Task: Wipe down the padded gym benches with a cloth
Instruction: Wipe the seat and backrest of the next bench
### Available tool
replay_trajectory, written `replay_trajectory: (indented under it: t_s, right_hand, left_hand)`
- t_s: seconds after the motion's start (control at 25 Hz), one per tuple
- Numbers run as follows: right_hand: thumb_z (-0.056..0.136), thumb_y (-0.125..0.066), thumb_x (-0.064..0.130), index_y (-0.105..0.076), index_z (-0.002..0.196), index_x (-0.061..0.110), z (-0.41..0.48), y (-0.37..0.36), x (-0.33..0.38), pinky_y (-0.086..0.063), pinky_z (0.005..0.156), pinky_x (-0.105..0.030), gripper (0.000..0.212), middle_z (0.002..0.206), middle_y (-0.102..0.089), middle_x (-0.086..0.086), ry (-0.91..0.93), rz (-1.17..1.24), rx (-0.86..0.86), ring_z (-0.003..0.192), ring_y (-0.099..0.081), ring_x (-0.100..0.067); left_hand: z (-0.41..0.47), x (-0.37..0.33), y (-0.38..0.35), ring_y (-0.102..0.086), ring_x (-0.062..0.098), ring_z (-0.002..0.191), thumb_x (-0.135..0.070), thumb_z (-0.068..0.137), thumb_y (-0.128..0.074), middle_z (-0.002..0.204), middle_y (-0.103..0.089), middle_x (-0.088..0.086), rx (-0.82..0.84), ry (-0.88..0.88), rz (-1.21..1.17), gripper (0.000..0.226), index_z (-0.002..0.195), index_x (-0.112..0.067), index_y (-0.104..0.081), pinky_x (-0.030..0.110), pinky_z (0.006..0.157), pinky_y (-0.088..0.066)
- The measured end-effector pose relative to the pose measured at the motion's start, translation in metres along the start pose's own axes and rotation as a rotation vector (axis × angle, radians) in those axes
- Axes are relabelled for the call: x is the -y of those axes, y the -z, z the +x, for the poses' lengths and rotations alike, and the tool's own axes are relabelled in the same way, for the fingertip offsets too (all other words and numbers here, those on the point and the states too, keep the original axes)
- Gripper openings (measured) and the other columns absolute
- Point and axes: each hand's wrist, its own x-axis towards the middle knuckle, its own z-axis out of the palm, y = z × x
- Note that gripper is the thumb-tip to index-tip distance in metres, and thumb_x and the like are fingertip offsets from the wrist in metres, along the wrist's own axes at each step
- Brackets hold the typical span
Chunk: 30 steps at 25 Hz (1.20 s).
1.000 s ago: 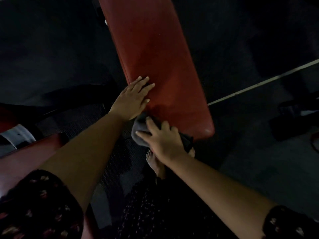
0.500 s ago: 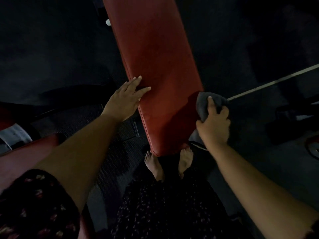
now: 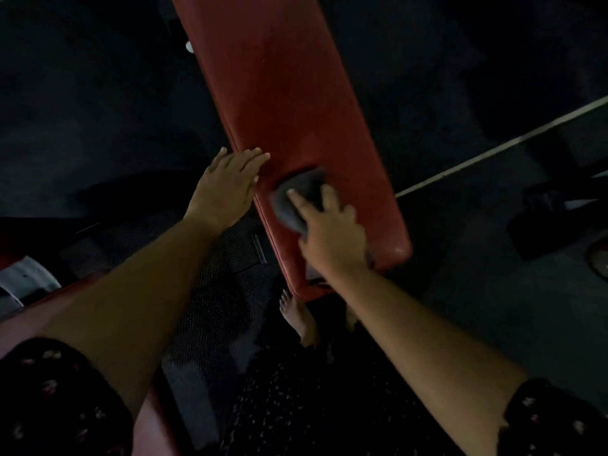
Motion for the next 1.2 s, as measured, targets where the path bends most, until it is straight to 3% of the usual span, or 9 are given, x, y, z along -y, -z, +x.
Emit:
replay_trajectory:
  t_s: [0.24, 0.32, 0.44, 0.52, 0.68, 0.76, 0.84, 1.08, 1.2]
  right_hand:
    - [0.091, -0.061, 0.038, -0.016, 0.149, 0.051, 0.024, 0.036, -0.107, -0.046, 0.087, -0.045, 0.074, 0.157, -0.014, -0.007, -0.481, 0.193, 0.017, 0.125, -0.039, -0.039]
    - [0.092, -0.060, 0.037, -0.016, 0.150, 0.048, 0.029, 0.039, -0.111, -0.046, 0.085, -0.043, 0.074, 0.156, -0.015, -0.008, -0.531, 0.186, -0.012, 0.124, -0.039, -0.039]
    - [0.092, -0.058, 0.039, -0.009, 0.150, 0.049, 0.024, 0.031, -0.074, -0.048, 0.081, -0.041, 0.077, 0.156, -0.015, -0.011, -0.345, 0.048, -0.036, 0.119, -0.042, -0.036]
    - [0.092, -0.055, 0.034, -0.013, 0.150, 0.048, 0.007, 0.010, -0.030, -0.047, 0.075, -0.042, 0.073, 0.156, -0.018, -0.013, -0.100, -0.043, 0.001, 0.112, -0.045, -0.037]
    - [0.089, -0.035, 0.026, -0.050, 0.135, 0.038, -0.010, -0.015, 0.032, -0.048, 0.061, -0.041, 0.050, 0.140, -0.049, -0.012, 0.275, -0.124, 0.040, 0.088, -0.057, -0.039]
    - [0.092, -0.021, 0.025, -0.048, 0.138, 0.036, 0.008, -0.001, 0.036, -0.049, 0.065, -0.044, 0.054, 0.145, -0.043, -0.011, 0.362, -0.153, 0.043, 0.095, -0.056, -0.042]
    - [0.098, -0.027, 0.028, -0.030, 0.147, 0.039, 0.030, 0.014, 0.014, -0.047, 0.077, -0.049, 0.050, 0.155, -0.022, -0.010, 0.387, -0.137, 0.040, 0.110, -0.045, -0.044]
    - [0.095, -0.053, 0.035, -0.009, 0.148, 0.052, 0.059, 0.055, -0.122, -0.047, 0.081, -0.043, 0.071, 0.156, -0.014, -0.007, -0.191, -0.048, 0.033, 0.117, -0.041, -0.035]
    - [0.093, -0.059, 0.036, -0.015, 0.150, 0.047, 0.076, 0.067, -0.166, -0.050, 0.084, -0.045, 0.074, 0.155, -0.016, -0.009, -0.457, 0.079, 0.048, 0.122, -0.039, -0.038]
  left_hand:
    - [-0.008, -0.008, -0.011, -0.031, 0.028, 0.144, -0.024, 0.101, -0.045, 0.154, -0.036, 0.009, -0.026, 0.046, 0.058, 0.050, 0.150, -0.013, -0.037, 0.047, 0.121, -0.012]
    - [-0.003, -0.005, -0.010, -0.026, 0.031, 0.145, -0.031, 0.099, -0.050, 0.156, -0.028, 0.006, -0.048, 0.057, 0.024, 0.051, 0.147, -0.017, -0.041, 0.049, 0.119, -0.014]
    - [0.012, -0.003, 0.002, -0.021, 0.034, 0.145, -0.037, 0.097, -0.054, 0.160, -0.007, -0.001, -0.055, 0.110, -0.076, 0.058, 0.150, -0.022, -0.035, 0.053, 0.109, -0.032]
    - [0.030, -0.007, 0.012, -0.020, 0.031, 0.146, -0.036, 0.099, -0.051, 0.163, -0.008, -0.001, 0.009, 0.198, -0.173, 0.061, 0.154, -0.025, -0.026, 0.052, 0.109, -0.034]
    - [0.058, -0.007, 0.025, -0.021, 0.030, 0.146, -0.035, 0.102, -0.044, 0.160, -0.024, 0.004, 0.019, 0.274, -0.132, 0.058, 0.155, -0.024, -0.023, 0.057, 0.111, -0.032]
    - [0.065, -0.005, 0.021, -0.012, 0.029, 0.150, -0.036, 0.103, -0.044, 0.163, -0.016, 0.002, 0.060, 0.223, -0.091, 0.058, 0.155, -0.023, -0.024, 0.057, 0.114, -0.027]
    - [0.070, -0.008, 0.012, -0.007, 0.027, 0.151, -0.034, 0.103, -0.043, 0.164, -0.013, 0.004, 0.089, 0.210, -0.097, 0.057, 0.155, -0.022, -0.024, 0.057, 0.116, -0.024]
    - [0.045, -0.038, -0.016, -0.015, 0.033, 0.149, -0.037, 0.102, -0.039, 0.160, -0.021, 0.012, -0.145, 0.333, -0.100, 0.054, 0.151, -0.016, -0.029, 0.055, 0.120, -0.017]
    - [0.016, -0.079, -0.041, -0.013, 0.033, 0.149, -0.042, 0.101, -0.038, 0.161, -0.014, 0.012, -0.290, 0.601, -0.249, 0.061, 0.153, -0.020, -0.017, 0.052, 0.120, -0.011]
